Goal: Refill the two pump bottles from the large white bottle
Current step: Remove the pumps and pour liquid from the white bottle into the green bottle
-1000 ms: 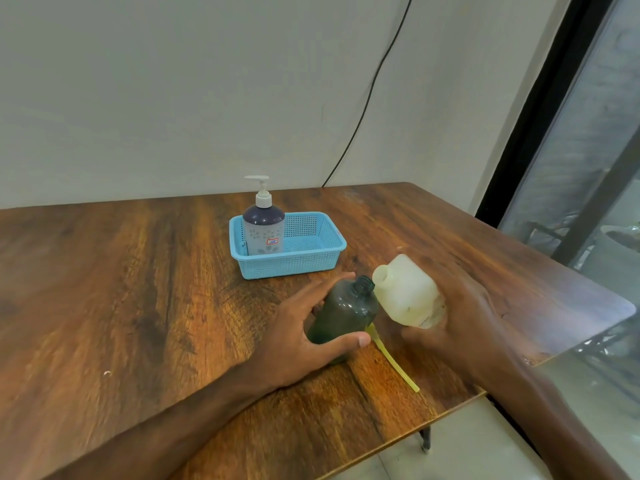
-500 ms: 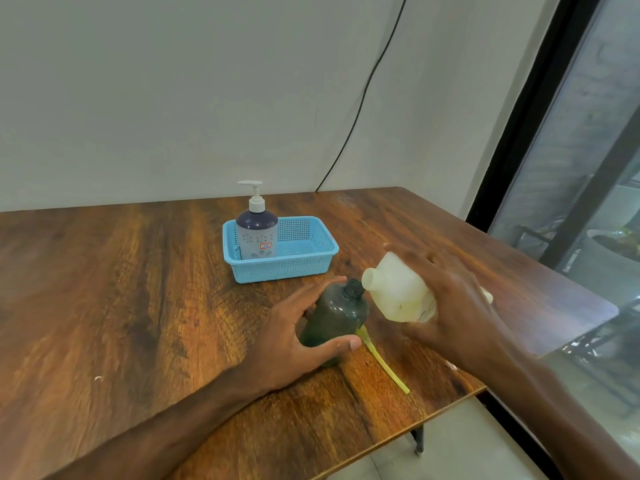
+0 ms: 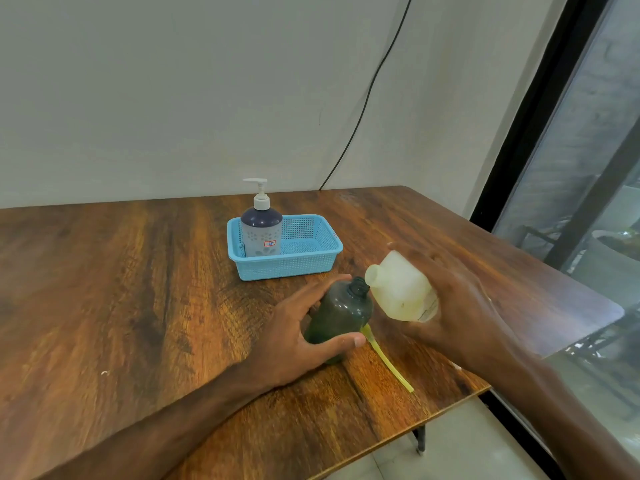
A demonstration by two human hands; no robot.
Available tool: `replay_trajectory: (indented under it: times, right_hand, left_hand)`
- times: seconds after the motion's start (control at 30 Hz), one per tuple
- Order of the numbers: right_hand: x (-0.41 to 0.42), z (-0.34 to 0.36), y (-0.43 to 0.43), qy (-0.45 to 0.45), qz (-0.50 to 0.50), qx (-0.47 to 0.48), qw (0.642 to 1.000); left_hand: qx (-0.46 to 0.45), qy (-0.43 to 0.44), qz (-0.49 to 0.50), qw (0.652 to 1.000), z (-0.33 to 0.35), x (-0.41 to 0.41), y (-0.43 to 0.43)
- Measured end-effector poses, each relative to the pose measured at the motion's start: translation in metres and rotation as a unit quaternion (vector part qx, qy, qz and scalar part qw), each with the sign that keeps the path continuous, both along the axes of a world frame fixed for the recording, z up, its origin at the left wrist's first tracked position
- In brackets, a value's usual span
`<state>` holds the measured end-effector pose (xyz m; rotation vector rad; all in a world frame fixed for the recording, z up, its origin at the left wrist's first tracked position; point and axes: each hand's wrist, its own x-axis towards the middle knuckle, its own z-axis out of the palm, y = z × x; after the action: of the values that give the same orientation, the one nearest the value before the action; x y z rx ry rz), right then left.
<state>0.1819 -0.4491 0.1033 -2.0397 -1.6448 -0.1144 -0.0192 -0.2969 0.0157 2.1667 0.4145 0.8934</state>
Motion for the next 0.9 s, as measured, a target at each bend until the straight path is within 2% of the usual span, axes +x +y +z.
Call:
replay_trajectory:
  times: [0.9]
  right_hand:
    - [-0.0004, 0.0075, -0.0016, -0.009, -0.011, -0.014, 1.000]
  left_hand:
    - [0.000, -0.011, -0.009, 1.000, 0.0014, 0.0004, -0.0008]
